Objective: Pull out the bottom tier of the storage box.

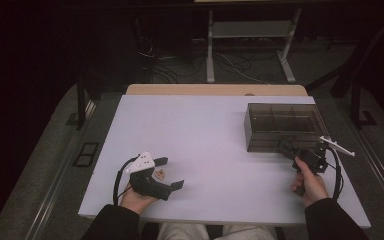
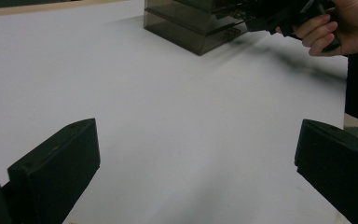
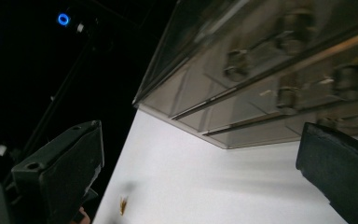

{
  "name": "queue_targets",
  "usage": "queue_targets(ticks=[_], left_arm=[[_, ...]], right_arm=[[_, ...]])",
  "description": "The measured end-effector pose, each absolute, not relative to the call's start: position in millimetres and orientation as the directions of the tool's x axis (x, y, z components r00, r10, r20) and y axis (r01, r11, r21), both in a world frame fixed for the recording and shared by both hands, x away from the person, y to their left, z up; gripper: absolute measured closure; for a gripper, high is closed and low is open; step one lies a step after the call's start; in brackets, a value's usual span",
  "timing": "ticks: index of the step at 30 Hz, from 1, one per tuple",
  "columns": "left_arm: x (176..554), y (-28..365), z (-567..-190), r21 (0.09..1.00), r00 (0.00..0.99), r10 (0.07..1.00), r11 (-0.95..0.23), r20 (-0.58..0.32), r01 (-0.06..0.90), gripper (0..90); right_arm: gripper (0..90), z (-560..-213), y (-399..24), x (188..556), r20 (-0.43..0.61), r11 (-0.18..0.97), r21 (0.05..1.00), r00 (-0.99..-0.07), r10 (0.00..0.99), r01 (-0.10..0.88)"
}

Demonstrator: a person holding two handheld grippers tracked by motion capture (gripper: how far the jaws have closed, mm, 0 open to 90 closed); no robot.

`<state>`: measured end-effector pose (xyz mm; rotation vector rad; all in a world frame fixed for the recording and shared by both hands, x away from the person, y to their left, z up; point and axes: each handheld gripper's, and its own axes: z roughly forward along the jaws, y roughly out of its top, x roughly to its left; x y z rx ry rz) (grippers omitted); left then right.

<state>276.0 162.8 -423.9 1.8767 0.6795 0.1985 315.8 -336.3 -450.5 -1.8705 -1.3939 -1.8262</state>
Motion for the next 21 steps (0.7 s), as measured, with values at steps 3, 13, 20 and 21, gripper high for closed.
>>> queue_targets(ticks=[3, 13, 20, 21], left_arm=[[276.1, 162.8, -424.0, 0.896, 0.823, 0.541, -0.259, -0.175, 0.361, 0.0], [275.8, 162.9, -423.8, 0.896, 0.823, 0.54, -0.259, -0.175, 0.36, 0.0], [275.7, 162.7, -423.9, 0.896, 0.824, 0.539, -0.258, -0.176, 0.36, 0.0], [275.7, 162.6, -423.9, 0.896, 0.824, 0.539, -0.259, -0.176, 0.361, 0.0]], right_arm=[[0.3, -451.1, -337.6, 316.2, 0.855, -0.559, 0.463, -0.18, 0.487, 0.688], [17.8, -458.9, -339.7, 310.1, 0.911, -0.685, 0.345, -0.054, 0.409, 0.642], [23.3, -462.5, -343.0, 309.3, 0.89, -0.684, 0.334, 0.022, 0.455, 0.648], [23.3, -462.5, -343.0, 309.3, 0.89, -0.684, 0.334, 0.022, 0.455, 0.648]])
